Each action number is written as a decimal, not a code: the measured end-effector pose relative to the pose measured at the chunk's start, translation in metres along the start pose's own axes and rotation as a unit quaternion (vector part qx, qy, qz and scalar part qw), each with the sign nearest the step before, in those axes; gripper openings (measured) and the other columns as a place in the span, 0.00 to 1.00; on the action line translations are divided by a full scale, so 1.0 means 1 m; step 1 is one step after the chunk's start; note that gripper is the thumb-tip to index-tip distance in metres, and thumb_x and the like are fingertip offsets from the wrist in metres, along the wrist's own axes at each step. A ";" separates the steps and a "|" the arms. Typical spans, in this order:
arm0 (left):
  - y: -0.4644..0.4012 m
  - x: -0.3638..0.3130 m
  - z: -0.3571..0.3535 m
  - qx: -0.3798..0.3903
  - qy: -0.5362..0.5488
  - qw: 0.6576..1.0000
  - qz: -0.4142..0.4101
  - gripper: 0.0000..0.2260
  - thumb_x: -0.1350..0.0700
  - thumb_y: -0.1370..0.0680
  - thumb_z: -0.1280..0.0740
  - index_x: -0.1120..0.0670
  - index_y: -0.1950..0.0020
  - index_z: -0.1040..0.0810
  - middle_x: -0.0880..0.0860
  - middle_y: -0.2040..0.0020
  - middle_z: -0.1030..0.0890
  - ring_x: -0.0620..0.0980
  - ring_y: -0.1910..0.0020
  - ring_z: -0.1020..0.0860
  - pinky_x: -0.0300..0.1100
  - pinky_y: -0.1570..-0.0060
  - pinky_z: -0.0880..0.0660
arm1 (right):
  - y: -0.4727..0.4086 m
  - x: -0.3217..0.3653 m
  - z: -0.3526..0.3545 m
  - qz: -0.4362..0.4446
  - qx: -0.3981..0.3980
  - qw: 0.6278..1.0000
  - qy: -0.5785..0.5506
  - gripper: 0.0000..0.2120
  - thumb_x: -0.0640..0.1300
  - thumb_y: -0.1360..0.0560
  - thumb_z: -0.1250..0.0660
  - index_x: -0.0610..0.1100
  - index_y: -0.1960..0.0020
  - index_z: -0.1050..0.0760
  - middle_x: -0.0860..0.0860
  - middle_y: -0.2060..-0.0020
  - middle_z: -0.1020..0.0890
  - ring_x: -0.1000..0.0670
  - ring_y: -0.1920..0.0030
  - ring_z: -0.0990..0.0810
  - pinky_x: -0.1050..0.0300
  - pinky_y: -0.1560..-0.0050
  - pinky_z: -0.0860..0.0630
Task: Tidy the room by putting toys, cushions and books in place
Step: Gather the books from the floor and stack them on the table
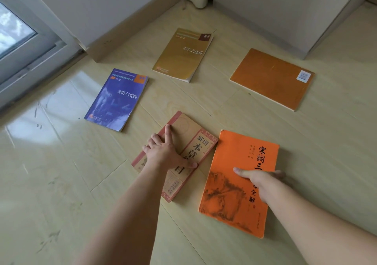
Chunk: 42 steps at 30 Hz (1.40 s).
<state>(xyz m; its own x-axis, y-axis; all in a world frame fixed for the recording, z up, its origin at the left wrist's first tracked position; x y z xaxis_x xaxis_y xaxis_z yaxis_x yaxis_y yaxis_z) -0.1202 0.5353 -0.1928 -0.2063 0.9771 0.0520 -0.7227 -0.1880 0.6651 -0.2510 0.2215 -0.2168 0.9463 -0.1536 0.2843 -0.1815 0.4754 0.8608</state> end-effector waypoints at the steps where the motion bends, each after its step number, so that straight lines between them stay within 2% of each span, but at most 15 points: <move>1: 0.002 0.001 -0.003 -0.002 0.005 1.000 0.004 0.74 0.21 0.53 0.29 0.46 0.24 0.73 0.66 0.23 0.53 0.65 0.23 0.50 0.64 0.27 0.47 | -0.001 0.001 0.003 0.006 -0.016 1.000 -0.003 0.53 0.45 0.55 0.14 0.43 0.39 0.41 0.37 0.34 0.30 0.35 0.33 0.31 0.32 0.36 0.32; 6: 0.015 0.000 -0.004 -0.023 0.007 0.999 0.024 0.73 0.20 0.52 0.30 0.45 0.23 0.71 0.67 0.23 0.53 0.66 0.24 0.50 0.65 0.27 0.50 | -0.001 -0.005 0.006 0.025 -0.069 0.997 0.021 0.55 0.57 0.62 0.15 0.43 0.44 0.40 0.41 0.41 0.27 0.36 0.41 0.27 0.35 0.43 0.26; 9: 0.029 -0.006 0.007 -0.068 -0.015 0.997 0.032 0.69 0.22 0.48 0.28 0.43 0.22 0.67 0.66 0.25 0.51 0.66 0.25 0.49 0.63 0.28 0.50 | 0.005 -0.004 0.015 0.067 -0.095 0.993 0.035 0.49 0.61 0.55 0.16 0.44 0.48 0.41 0.43 0.46 0.25 0.38 0.46 0.25 0.40 0.46 0.24; 11: 0.040 -0.012 0.018 -0.123 -0.034 0.991 0.031 0.65 0.27 0.43 0.26 0.45 0.22 0.65 0.65 0.28 0.46 0.65 0.27 0.44 0.60 0.30 0.46 | 0.007 -0.007 0.016 0.083 -0.081 0.993 0.004 0.42 0.57 0.47 0.16 0.43 0.47 0.39 0.44 0.49 0.24 0.40 0.50 0.24 0.44 0.50 0.24; 13: 0.056 -0.016 0.030 -0.191 -0.047 0.980 0.024 0.54 0.39 0.34 0.24 0.50 0.21 0.57 0.62 0.32 0.40 0.62 0.32 0.37 0.54 0.34 0.38 | 0.002 -0.009 0.016 0.102 -0.054 0.993 -0.036 0.33 0.49 0.38 0.19 0.42 0.46 0.37 0.45 0.51 0.24 0.41 0.53 0.25 0.46 0.52 0.25; 14: 0.065 -0.019 0.036 -0.226 -0.042 0.973 0.009 0.43 0.48 0.29 0.27 0.54 0.23 0.49 0.61 0.35 0.35 0.61 0.37 0.33 0.51 0.40 0.34 | 0.000 -0.011 0.017 0.105 -0.037 0.992 -0.054 0.27 0.47 0.34 0.20 0.42 0.48 0.35 0.45 0.52 0.23 0.42 0.54 0.24 0.46 0.51 0.25; 16: 0.075 -0.018 0.045 -0.253 0.010 0.967 -0.014 0.20 0.61 0.27 0.37 0.59 0.36 0.33 0.58 0.44 0.27 0.59 0.48 0.26 0.47 0.54 0.30 | -0.002 -0.012 0.017 0.098 0.000 0.992 -0.082 0.15 0.43 0.29 0.24 0.44 0.55 0.31 0.43 0.55 0.21 0.43 0.55 0.24 0.43 0.46 0.23; 19: 0.102 -0.022 0.054 -0.196 0.053 0.978 -0.042 0.09 0.63 0.26 0.40 0.57 0.48 0.33 0.54 0.59 0.25 0.56 0.63 0.25 0.45 0.69 0.32 | 0.012 -0.008 0.023 0.102 0.038 0.990 -0.094 0.07 0.41 0.26 0.29 0.40 0.52 0.25 0.44 0.62 0.23 0.45 0.59 0.25 0.47 0.52 0.24; 21: 0.133 -0.034 0.065 -0.163 0.027 0.985 -0.055 0.08 0.60 0.25 0.39 0.55 0.47 0.36 0.51 0.65 0.28 0.54 0.68 0.29 0.44 0.72 0.37 | 0.038 -0.003 0.028 0.107 0.067 0.988 -0.088 0.11 0.43 0.24 0.31 0.41 0.47 0.30 0.44 0.54 0.24 0.45 0.55 0.25 0.47 0.50 0.24; 23: 0.177 -0.050 0.089 -0.158 0.045 0.984 -0.074 0.08 0.57 0.23 0.39 0.53 0.47 0.36 0.50 0.65 0.29 0.55 0.67 0.28 0.45 0.70 0.34 | 0.076 0.010 0.050 0.134 0.066 0.987 -0.067 0.10 0.45 0.24 0.33 0.44 0.49 0.34 0.45 0.51 0.23 0.44 0.53 0.25 0.47 0.48 0.26; 25: 0.227 -0.055 0.124 -0.162 0.063 0.981 -0.080 0.07 0.54 0.23 0.40 0.51 0.48 0.37 0.51 0.65 0.28 0.56 0.65 0.26 0.48 0.67 0.29 | 0.123 0.025 0.088 0.168 0.047 0.983 -0.056 0.09 0.45 0.24 0.32 0.44 0.50 0.30 0.47 0.54 0.22 0.44 0.56 0.24 0.50 0.53 0.26; 27: 0.278 -0.051 0.163 -0.169 0.083 0.980 -0.069 0.08 0.55 0.23 0.39 0.50 0.49 0.38 0.50 0.64 0.29 0.55 0.65 0.27 0.46 0.68 0.31 | 0.170 0.042 0.129 0.192 0.034 0.980 -0.043 0.08 0.46 0.24 0.32 0.44 0.50 0.27 0.47 0.56 0.20 0.43 0.57 0.23 0.52 0.54 0.27; 33: 0.482 -0.032 0.308 -0.221 0.195 0.955 0.006 0.08 0.56 0.23 0.38 0.52 0.46 0.35 0.49 0.59 0.27 0.55 0.62 0.27 0.46 0.65 0.32 | 0.361 0.114 0.255 0.272 0.063 0.960 0.021 0.07 0.51 0.23 0.32 0.47 0.50 0.24 0.49 0.53 0.18 0.43 0.54 0.21 0.50 0.49 0.24; 38: 0.693 -0.003 0.410 -0.268 0.315 0.907 0.078 0.09 0.54 0.24 0.35 0.49 0.48 0.35 0.51 0.58 0.22 0.57 0.60 0.24 0.46 0.62 0.30 | 0.538 0.143 0.354 0.306 0.116 0.943 0.059 0.10 0.52 0.24 0.34 0.46 0.48 0.22 0.49 0.53 0.17 0.43 0.54 0.19 0.48 0.49 0.21; 42: 0.850 0.024 0.444 -0.322 0.404 0.850 0.107 0.08 0.52 0.23 0.34 0.50 0.47 0.31 0.50 0.56 0.21 0.54 0.57 0.22 0.48 0.58 0.25 | 0.647 0.125 0.396 0.304 0.209 0.928 0.041 0.10 0.49 0.22 0.34 0.42 0.49 0.23 0.51 0.60 0.19 0.48 0.62 0.20 0.56 0.59 0.24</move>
<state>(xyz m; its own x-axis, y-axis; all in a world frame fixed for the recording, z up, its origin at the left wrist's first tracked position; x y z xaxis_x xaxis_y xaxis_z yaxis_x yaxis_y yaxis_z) -0.4466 0.4428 0.7048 -0.5759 0.5757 -0.5804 -0.7690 -0.6225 0.1456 -0.3557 0.1669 0.5434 0.6484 0.1086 0.7535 -0.7611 0.0719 0.6446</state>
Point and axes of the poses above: each hand's wrist, its own y-axis away from the middle knuckle, its own z-axis out of the back of the hand, x = y × z, the point moved 10 cm from there along -y, towards the middle knuckle
